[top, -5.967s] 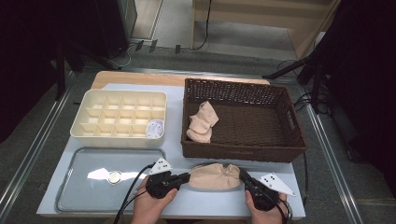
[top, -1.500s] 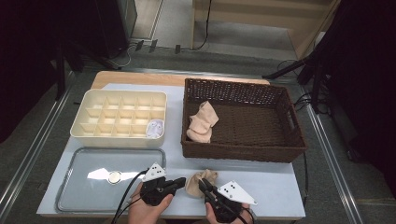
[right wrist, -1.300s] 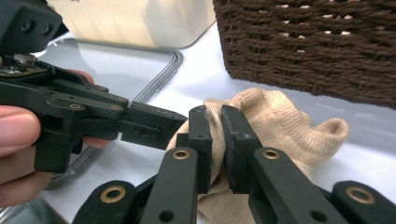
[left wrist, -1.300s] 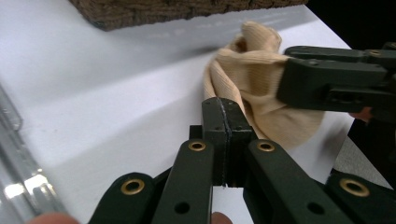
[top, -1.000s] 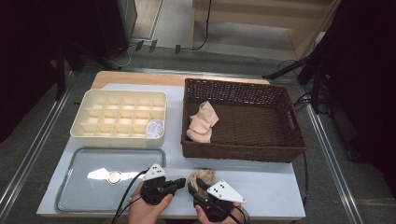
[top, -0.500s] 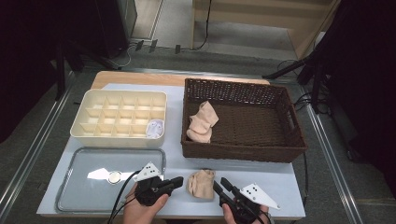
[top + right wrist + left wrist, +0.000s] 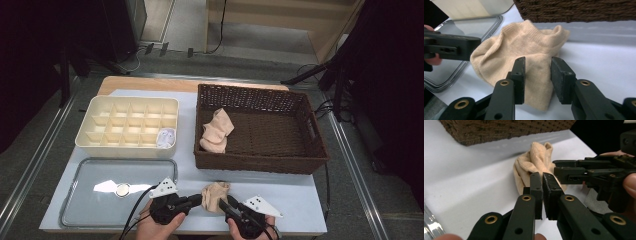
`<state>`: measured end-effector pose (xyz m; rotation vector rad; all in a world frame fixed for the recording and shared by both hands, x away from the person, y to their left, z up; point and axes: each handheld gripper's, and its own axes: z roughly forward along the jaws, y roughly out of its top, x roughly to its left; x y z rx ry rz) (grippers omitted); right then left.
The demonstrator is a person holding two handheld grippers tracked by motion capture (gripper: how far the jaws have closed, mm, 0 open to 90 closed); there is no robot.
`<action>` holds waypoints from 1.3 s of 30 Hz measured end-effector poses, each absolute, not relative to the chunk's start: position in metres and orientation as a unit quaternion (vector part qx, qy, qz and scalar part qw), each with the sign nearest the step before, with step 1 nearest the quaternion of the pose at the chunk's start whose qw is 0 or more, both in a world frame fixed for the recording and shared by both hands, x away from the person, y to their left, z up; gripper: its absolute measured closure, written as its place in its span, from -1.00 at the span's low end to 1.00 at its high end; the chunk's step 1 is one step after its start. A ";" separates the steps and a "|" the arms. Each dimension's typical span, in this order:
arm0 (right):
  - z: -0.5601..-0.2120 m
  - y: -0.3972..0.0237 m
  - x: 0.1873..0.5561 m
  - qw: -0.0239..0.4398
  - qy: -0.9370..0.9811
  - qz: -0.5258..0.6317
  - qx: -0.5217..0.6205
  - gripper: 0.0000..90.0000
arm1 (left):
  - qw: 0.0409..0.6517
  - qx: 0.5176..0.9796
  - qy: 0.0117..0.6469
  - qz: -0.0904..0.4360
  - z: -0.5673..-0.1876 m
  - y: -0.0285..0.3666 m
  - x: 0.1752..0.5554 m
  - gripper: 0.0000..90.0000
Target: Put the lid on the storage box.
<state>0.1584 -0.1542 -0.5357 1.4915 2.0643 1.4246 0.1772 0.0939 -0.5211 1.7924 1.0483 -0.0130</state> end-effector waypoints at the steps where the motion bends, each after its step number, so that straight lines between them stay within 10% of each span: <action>1: -0.536 -0.153 0.159 0.111 0.704 0.485 0.507 0.46 | 0.504 0.746 0.436 -0.001 -0.522 0.094 0.178 0.98; 18: -0.540 -0.145 0.159 0.140 0.713 0.476 0.496 0.39 | 0.525 0.727 0.443 0.006 -0.514 0.107 0.180 0.93; 27: -0.540 -0.141 0.157 0.153 0.715 0.471 0.493 0.38 | 0.487 0.764 0.424 0.006 -0.518 0.081 0.177 0.51; 39: -0.536 -0.150 0.152 0.132 0.689 0.491 0.517 0.20 | 0.476 0.760 0.443 -0.011 -0.535 0.087 0.186 0.93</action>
